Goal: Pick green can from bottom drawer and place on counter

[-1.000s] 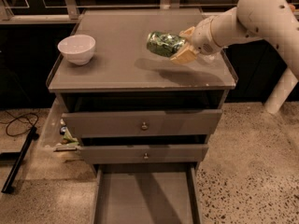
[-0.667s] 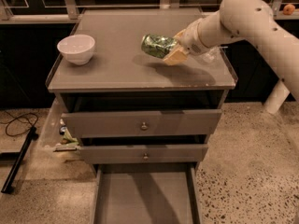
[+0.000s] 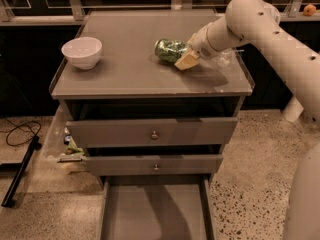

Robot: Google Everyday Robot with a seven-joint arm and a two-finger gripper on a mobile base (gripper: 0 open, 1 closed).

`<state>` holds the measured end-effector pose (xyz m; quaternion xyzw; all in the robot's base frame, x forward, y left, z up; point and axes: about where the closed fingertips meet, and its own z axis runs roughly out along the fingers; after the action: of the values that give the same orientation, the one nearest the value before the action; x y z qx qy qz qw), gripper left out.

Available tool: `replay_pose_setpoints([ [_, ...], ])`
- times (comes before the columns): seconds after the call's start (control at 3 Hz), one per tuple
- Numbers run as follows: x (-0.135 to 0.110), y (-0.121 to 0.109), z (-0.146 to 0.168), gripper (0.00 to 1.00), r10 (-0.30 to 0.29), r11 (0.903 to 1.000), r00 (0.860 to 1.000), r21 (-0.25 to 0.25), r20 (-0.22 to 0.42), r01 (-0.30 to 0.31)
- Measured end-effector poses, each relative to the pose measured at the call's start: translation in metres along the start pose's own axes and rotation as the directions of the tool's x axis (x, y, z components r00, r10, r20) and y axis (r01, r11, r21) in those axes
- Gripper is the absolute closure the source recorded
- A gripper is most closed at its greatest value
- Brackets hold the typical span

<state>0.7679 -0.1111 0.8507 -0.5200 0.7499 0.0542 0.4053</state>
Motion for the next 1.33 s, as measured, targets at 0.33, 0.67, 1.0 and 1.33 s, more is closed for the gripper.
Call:
replay_pose_setpoints([
  [0.33,0.002,-0.005,0.007,1.00,0.022,0.9998,1.000,0.001,-0.003,-0.022],
  [0.67,-0.002,-0.005,0.008,0.81,0.024,0.9997,1.000,-0.005,0.008,-0.024],
  [1.0,-0.010,0.000,0.007,0.57,0.008,0.9999,1.000,-0.010,0.010,-0.007],
  [1.33,-0.010,0.000,0.007,0.34,0.008,0.9999,1.000,-0.010,0.010,-0.007],
])
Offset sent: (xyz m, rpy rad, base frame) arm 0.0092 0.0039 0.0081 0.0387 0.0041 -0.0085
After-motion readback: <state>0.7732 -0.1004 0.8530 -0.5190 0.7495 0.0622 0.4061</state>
